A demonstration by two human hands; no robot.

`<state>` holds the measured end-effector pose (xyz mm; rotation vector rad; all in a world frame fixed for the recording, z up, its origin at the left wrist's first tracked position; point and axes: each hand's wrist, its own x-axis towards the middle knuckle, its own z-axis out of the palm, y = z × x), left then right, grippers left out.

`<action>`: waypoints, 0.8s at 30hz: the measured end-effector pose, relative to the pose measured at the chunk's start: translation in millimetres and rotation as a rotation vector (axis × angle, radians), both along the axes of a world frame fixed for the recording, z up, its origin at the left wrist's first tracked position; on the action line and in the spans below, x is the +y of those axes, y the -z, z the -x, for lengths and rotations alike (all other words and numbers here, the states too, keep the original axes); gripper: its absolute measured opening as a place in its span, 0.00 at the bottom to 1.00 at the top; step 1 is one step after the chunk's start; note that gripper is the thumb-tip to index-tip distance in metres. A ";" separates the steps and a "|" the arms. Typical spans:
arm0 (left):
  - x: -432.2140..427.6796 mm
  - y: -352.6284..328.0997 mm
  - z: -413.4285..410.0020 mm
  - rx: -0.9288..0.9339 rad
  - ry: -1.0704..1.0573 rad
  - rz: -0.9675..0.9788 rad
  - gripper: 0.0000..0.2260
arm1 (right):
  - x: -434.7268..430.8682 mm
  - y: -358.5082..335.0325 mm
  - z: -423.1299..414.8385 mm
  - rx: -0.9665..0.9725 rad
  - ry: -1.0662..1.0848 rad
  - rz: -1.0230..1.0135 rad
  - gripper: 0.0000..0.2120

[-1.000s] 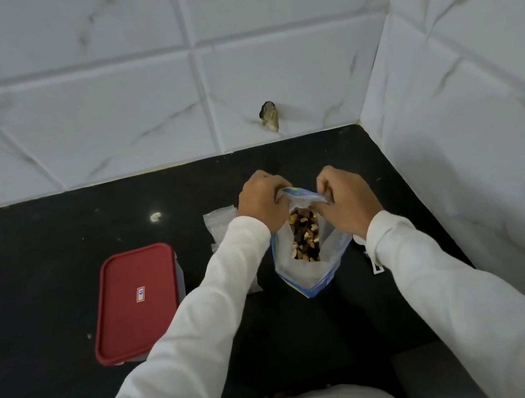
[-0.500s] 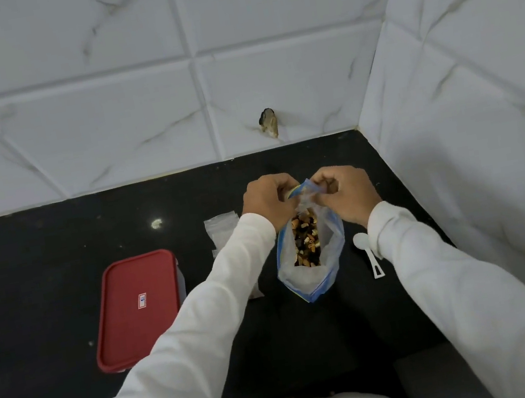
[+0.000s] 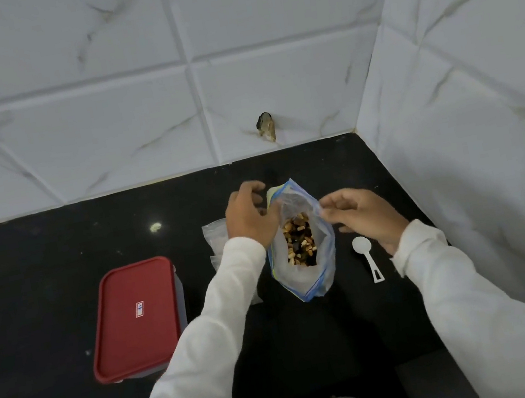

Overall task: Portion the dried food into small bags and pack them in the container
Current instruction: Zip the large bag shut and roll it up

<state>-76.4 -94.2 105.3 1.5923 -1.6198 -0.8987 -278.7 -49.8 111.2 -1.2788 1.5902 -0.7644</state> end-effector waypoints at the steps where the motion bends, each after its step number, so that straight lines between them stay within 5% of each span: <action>1: 8.8 6.4 -4.0 0.020 0.022 -0.037 0.16 | 3.9 4.2 2.5 0.009 -0.011 -0.021 0.12; 6: 56.7 44.0 -15.0 0.070 0.045 -0.306 0.13 | 18.9 28.3 1.0 0.062 -0.120 -0.112 0.11; 13: 82.0 65.1 -14.4 0.013 0.080 -0.413 0.14 | 32.8 42.3 -15.2 -0.108 0.152 -0.048 0.10; 18: 67.4 39.8 -15.0 0.047 -0.040 -0.293 0.06 | 27.1 19.6 -14.3 0.317 0.123 0.218 0.19; 21: 56.1 19.4 -9.3 0.166 -0.129 -0.238 0.10 | 20.0 6.1 -16.0 0.435 0.156 0.342 0.20; 24: 53.1 5.8 -0.4 0.486 -0.164 -0.369 0.11 | 19.1 -5.3 -20.2 0.229 0.210 0.267 0.18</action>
